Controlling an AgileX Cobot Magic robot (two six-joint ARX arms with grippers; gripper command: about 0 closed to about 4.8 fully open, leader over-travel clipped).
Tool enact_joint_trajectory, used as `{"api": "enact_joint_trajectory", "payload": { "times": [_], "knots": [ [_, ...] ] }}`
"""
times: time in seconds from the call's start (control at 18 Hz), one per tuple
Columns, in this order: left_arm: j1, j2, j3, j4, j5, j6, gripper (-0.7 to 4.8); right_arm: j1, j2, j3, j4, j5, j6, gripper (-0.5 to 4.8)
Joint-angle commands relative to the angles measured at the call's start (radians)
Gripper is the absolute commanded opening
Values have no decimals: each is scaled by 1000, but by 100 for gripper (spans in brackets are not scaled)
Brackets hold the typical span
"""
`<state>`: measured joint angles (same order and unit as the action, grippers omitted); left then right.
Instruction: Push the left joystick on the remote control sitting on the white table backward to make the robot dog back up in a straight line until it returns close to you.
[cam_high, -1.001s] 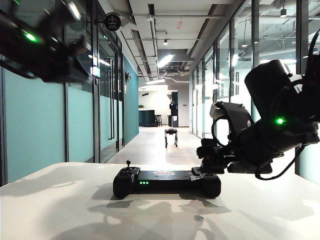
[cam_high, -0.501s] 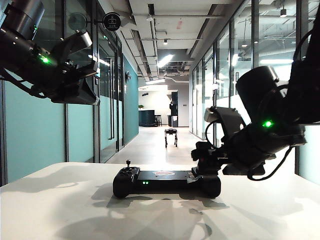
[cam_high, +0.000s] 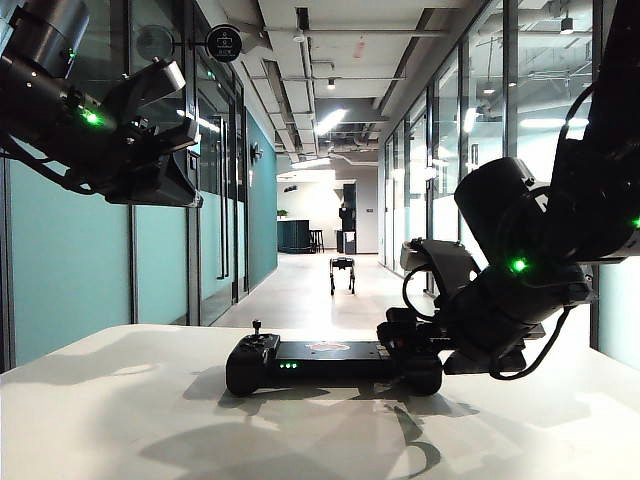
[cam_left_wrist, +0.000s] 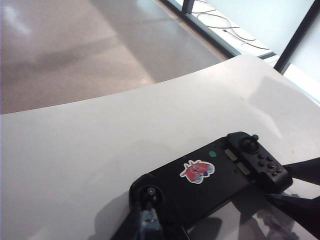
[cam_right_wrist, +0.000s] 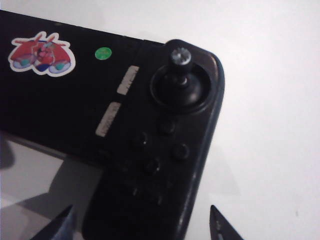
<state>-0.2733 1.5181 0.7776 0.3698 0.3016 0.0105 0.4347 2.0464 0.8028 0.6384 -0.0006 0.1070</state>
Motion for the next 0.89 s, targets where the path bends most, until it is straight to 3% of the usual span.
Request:
{"api": "enact_joint_trajectory", "payload": {
  "times": [0.06, 0.22, 0.33, 0.89],
  "knots": [
    [0, -3, 7, 13, 14, 8, -6, 2, 11, 19, 17, 0, 2, 336],
    [0, -3, 6, 13, 14, 8, -6, 2, 24, 38, 1, 1, 2, 336],
    [0, -3, 7, 13, 14, 8, -6, 2, 25, 42, 2, 2, 2, 301],
    [0, -3, 6, 13, 14, 8, -6, 2, 60, 66, -7, 5, 5, 292]
  ]
}}
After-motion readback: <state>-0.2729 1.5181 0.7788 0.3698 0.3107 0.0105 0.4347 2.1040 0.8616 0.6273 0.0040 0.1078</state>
